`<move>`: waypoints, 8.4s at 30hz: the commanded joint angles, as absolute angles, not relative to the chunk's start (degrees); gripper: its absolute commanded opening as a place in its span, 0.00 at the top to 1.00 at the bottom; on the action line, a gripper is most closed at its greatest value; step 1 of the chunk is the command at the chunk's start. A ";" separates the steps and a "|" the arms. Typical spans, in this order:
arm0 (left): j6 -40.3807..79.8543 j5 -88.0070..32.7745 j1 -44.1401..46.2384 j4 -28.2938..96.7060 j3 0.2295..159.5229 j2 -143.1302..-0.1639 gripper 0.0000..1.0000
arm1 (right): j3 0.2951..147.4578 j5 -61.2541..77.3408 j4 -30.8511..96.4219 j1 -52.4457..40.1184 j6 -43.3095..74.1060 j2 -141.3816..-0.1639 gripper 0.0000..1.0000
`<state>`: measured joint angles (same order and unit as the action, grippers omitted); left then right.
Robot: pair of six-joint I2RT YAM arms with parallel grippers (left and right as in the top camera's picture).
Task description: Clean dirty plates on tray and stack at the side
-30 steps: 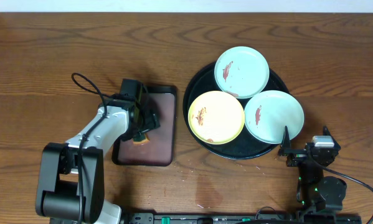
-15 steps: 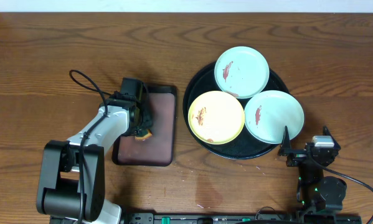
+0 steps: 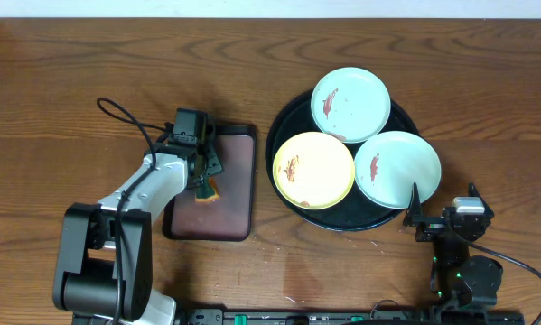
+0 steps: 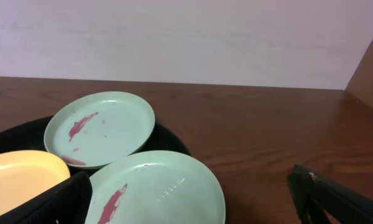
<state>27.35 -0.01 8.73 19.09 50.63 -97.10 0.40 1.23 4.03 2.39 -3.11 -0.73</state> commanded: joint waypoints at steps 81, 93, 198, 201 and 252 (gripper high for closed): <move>25.17 -4.51 8.56 30.87 50.09 -97.84 0.39 | 0.34 0.89 4.29 2.70 -2.20 -0.64 0.01; 26.92 -5.41 8.56 34.37 50.09 -97.84 0.92 | 0.34 0.86 4.29 2.70 -2.20 -0.64 0.01; 26.89 -5.98 8.56 39.20 58.48 -70.76 0.93 | 0.34 0.86 4.29 2.70 -2.20 -0.64 0.01; 26.85 -5.93 8.56 36.97 58.39 -65.41 0.93 | 0.34 0.86 4.29 2.70 -2.20 -0.64 0.01; 12.45 -22.83 8.49 -6.39 39.18 -51.86 0.93 | 0.34 0.86 4.29 2.70 -2.20 -0.64 0.01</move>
<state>14.09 -23.05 8.58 -8.29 38.41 -55.51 0.40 1.26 4.03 2.39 -3.11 -0.73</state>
